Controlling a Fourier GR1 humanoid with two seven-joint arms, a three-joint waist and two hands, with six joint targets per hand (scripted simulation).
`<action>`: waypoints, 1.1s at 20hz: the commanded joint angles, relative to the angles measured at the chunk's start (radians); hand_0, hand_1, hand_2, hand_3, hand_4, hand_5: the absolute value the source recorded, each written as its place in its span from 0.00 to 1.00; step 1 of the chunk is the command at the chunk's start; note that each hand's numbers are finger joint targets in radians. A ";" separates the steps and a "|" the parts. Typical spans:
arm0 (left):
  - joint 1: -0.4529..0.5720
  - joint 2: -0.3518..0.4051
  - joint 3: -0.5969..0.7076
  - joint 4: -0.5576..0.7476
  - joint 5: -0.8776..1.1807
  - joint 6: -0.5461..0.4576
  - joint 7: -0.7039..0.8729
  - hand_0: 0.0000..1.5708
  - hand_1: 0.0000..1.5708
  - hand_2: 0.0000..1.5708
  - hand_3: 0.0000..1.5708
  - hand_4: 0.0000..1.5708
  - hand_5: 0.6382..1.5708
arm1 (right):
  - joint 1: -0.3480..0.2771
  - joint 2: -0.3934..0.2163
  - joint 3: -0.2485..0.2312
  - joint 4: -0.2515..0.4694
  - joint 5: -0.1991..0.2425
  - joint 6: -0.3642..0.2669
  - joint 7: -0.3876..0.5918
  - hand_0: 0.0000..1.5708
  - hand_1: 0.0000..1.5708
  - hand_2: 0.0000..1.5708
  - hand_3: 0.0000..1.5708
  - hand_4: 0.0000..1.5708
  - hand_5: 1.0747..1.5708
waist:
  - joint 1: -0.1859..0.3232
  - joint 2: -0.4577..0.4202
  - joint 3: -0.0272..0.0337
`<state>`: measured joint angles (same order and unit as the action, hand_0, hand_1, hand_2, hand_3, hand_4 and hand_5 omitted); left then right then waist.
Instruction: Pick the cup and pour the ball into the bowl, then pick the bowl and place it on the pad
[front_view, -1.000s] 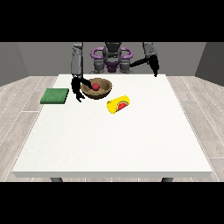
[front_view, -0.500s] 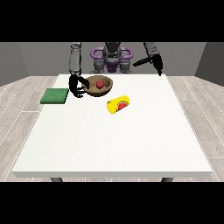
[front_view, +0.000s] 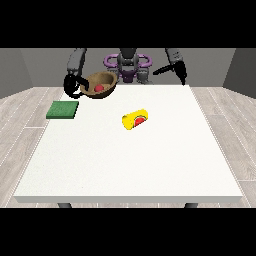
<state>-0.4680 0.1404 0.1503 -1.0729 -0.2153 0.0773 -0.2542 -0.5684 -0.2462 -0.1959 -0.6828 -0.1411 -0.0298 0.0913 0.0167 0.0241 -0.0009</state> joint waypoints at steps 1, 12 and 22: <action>-0.019 0.004 -0.016 -0.058 0.006 -0.013 0.043 0.00 0.00 0.00 0.00 0.00 1.00 | 0.000 -0.119 -0.066 0.019 -0.041 0.079 -0.011 1.00 1.00 1.00 1.00 0.68 0.99 | 0.031 0.034 0.0014; -0.090 -0.012 -0.007 -0.044 -0.004 0.061 -0.077 0.00 0.00 0.00 0.00 0.00 0.99 | -0.064 -0.306 -0.204 0.086 -0.176 0.271 -0.028 1.00 1.00 1.00 1.00 0.68 0.98 | 0.005 0.218 0.0013; -0.088 -0.052 -0.108 -0.332 -0.095 0.138 -0.011 0.00 0.00 0.00 0.00 0.00 0.99 | -0.031 -0.484 -0.280 0.243 -0.158 0.408 -0.345 1.00 1.00 1.00 0.22 0.65 1.00 | 0.057 0.455 0.0043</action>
<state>-0.5411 0.0706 0.0453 -1.3164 -0.2988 0.2081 -0.2992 -0.6129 -0.6725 -0.4654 -0.4738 -0.3162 0.3276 -0.1461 0.0779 0.4066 0.0024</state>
